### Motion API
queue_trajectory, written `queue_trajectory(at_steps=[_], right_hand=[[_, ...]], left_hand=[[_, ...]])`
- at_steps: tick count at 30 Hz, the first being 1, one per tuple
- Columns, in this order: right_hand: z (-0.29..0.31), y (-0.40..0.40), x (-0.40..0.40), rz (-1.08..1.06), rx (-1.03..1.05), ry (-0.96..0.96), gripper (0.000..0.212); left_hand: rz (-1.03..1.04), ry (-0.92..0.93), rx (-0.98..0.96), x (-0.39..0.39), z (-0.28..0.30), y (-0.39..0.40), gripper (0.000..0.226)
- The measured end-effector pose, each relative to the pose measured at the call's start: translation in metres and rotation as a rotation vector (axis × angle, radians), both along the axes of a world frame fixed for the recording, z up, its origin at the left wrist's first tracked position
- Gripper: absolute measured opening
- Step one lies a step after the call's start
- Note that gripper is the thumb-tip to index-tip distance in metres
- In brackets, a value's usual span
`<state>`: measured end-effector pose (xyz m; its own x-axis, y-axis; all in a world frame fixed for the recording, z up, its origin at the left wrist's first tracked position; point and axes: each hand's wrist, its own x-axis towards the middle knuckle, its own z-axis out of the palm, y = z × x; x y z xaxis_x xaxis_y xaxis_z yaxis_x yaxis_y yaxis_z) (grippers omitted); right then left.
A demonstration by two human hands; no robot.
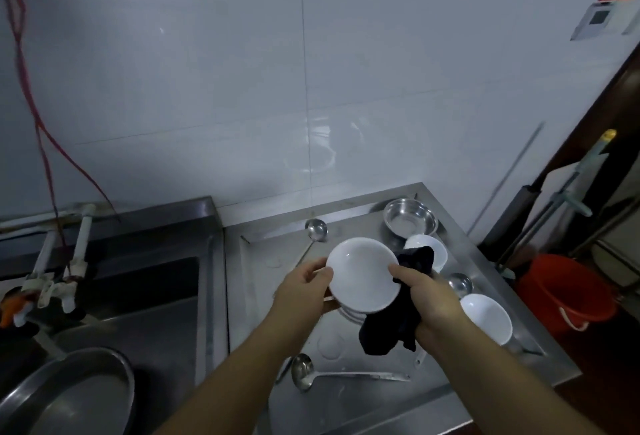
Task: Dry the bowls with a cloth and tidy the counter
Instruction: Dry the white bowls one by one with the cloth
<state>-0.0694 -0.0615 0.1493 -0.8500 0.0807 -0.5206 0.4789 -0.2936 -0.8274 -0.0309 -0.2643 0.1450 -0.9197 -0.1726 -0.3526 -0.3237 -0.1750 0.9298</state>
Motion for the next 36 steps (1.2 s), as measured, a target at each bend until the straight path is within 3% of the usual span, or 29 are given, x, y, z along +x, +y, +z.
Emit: queue_trajectory(at_steps=[10,18,23,33,36], right_hand=[[-0.04,0.095,-0.007,-0.033,0.337,0.036,0.029],[-0.075,0.203,-0.054,-0.05,0.253,-0.13,0.035],[-0.09,0.27,-0.086,-0.014,0.253,-0.177,0.026],[-0.116,0.331,-0.114,0.175,0.641,-0.114,0.035],[-0.128,0.338,-0.113,0.235,0.706,-0.13,0.035]], left_hand=[[-0.092,-0.145,0.064,-0.022,-0.025,0.084,0.022],[-0.088,-0.277,0.115,-0.062,-0.044,0.186,0.02],[-0.071,-0.348,0.153,-0.086,-0.052,0.248,0.017],[-0.032,-0.479,0.127,-0.111,-0.103,0.316,0.021],[-0.045,-0.526,0.034,-0.115,-0.122,0.324,0.017]])
